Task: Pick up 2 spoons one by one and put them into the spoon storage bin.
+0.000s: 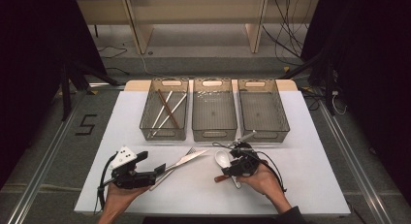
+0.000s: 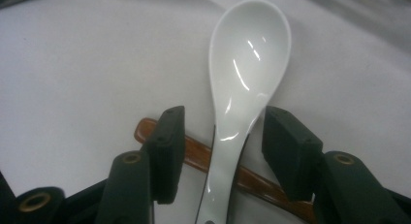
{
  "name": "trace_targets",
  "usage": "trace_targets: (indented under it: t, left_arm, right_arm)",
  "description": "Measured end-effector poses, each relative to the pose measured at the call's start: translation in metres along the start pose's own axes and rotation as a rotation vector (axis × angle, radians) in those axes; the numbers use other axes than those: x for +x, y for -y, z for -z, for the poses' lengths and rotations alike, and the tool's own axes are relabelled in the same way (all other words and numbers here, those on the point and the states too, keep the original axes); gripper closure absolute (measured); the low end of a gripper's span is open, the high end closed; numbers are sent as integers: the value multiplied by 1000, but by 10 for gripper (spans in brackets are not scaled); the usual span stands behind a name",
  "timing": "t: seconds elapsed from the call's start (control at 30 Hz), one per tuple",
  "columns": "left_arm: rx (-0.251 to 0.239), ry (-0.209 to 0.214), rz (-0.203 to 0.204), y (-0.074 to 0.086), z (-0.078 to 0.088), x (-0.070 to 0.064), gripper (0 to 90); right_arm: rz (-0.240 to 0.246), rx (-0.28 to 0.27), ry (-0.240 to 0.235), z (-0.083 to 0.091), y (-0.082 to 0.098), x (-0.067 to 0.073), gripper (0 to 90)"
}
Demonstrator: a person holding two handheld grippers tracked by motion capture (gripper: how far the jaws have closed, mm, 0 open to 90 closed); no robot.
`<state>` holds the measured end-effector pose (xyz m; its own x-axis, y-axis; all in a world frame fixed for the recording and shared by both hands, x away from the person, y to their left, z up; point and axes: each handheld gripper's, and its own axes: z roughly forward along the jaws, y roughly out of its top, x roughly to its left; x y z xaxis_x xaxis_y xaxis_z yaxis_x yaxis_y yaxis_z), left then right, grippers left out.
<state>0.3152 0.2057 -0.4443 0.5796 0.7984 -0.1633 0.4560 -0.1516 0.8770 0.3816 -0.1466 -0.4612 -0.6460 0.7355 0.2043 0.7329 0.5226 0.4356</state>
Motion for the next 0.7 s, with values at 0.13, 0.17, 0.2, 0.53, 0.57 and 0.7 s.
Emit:
trace_targets:
  t: [0.13, 0.17, 0.2, 0.53, 0.57, 0.7]
  left_arm:
    - [4, -1, -12, 1, 1, 1, 162]
    - [-1, -1, 0, 1, 1, 0, 162]
    - [-2, 0, 1, 1, 2, 1, 162]
    - [4, -4, -6, 2, 2, 1, 163]
    - [4, -5, -6, 2, 2, 1, 162]
    - [4, -8, -5, 3, 3, 1, 162]
  right_arm:
    - [3, 16, 28, -3, 0, 1, 570]
    - [1, 19, 28, -4, 0, 0, 577]
    - [-1, 17, 28, -4, 1, 0, 582]
    - [-13, 17, 26, -3, 0, 0, 700]
    - [-12, 15, 21, -3, 0, 1, 721]
    - [-14, 18, 24, -7, 0, 2, 761]
